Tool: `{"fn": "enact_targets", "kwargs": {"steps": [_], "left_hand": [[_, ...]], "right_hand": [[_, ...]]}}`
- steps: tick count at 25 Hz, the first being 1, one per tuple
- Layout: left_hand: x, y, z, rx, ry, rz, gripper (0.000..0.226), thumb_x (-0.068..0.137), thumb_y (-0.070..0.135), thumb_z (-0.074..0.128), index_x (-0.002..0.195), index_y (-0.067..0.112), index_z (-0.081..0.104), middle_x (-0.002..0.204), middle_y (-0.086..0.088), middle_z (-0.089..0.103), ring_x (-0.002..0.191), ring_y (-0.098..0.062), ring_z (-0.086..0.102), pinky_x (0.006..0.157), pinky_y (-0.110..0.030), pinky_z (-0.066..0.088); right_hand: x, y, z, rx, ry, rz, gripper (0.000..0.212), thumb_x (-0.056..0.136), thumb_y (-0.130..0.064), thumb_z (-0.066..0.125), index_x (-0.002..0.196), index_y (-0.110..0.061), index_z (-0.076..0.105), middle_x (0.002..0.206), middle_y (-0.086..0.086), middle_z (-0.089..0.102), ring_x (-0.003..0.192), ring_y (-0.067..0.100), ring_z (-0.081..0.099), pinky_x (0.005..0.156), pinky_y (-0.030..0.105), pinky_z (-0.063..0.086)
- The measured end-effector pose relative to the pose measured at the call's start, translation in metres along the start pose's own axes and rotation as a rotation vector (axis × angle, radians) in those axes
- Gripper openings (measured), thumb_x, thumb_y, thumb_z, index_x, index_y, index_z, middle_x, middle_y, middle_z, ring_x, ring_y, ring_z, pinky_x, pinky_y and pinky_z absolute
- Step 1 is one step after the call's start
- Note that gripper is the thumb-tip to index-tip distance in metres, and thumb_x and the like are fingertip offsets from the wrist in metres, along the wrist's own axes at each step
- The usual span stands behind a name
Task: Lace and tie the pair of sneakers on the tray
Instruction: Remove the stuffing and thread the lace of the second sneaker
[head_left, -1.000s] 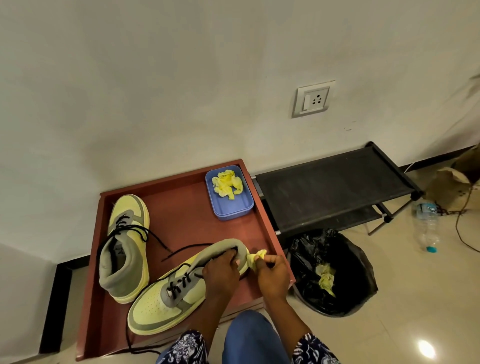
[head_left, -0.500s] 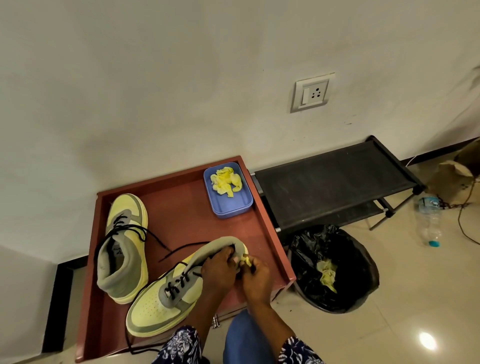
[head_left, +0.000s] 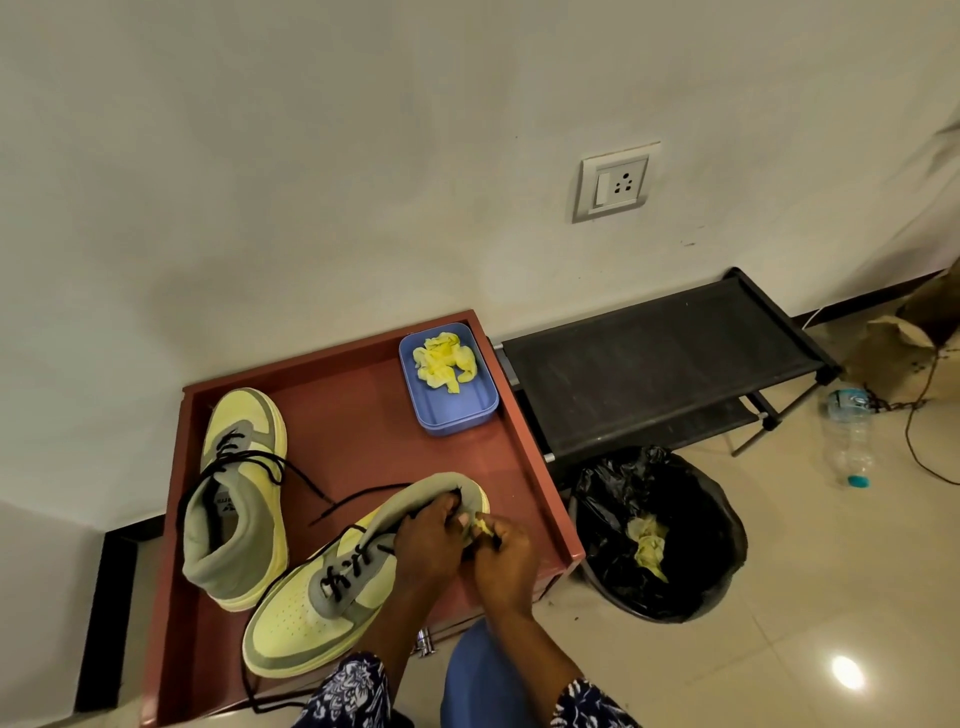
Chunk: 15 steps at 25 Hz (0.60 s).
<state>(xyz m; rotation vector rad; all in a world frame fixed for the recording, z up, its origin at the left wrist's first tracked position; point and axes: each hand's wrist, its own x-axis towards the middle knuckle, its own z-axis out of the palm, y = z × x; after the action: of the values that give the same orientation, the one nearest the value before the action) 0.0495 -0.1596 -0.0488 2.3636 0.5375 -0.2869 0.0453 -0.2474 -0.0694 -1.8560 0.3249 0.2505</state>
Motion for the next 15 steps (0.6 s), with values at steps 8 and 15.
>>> {"fn": "enact_targets", "kwargs": {"steps": [8, 15], "left_hand": [[-0.001, 0.001, -0.004, -0.017, 0.004, 0.021, 0.034, 0.094, 0.019, 0.049, 0.126, 0.008, 0.054, 0.129, -0.01, 0.058, 0.119, -0.03, 0.052, 0.098, -0.036, 0.042], [0.002, -0.002, -0.001, -0.039, 0.014, 0.021, 0.033, 0.094, 0.02, 0.048, 0.124, 0.006, 0.054, 0.126, -0.011, 0.06, 0.115, -0.028, 0.054, 0.098, -0.036, 0.042]], "right_hand": [[0.027, -0.015, -0.008, -0.105, -0.016, 0.0, 0.025, 0.079, 0.006, 0.049, 0.077, -0.004, 0.072, 0.079, 0.009, 0.071, 0.07, 0.016, 0.06, 0.057, 0.019, 0.044], [-0.002, 0.003, 0.0, -0.008, -0.009, 0.012, 0.022, 0.085, 0.004, 0.05, 0.096, -0.004, 0.068, 0.098, 0.001, 0.059, 0.086, 0.012, 0.057, 0.071, 0.006, 0.045]]}}
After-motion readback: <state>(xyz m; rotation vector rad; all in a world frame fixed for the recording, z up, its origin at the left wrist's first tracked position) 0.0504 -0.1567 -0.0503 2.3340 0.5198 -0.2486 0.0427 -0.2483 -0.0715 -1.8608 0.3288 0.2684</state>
